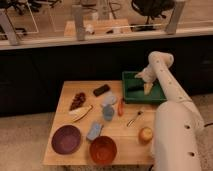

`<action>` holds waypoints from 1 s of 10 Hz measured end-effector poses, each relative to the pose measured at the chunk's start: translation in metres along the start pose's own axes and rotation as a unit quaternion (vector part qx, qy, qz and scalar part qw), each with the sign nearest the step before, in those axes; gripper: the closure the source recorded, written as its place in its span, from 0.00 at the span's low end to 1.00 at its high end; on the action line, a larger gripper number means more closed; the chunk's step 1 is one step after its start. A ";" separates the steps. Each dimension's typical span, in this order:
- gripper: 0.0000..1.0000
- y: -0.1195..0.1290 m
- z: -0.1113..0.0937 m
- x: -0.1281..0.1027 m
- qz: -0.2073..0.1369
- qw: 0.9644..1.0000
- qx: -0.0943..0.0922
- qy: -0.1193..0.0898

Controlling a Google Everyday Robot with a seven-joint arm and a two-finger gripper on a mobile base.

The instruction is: Place brush in paper cup

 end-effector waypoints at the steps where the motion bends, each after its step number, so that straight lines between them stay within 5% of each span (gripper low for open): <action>1: 0.20 0.001 0.001 0.002 0.003 1.000 -0.001 0.001; 10: 0.20 0.001 0.031 0.002 0.010 1.000 -0.013 0.008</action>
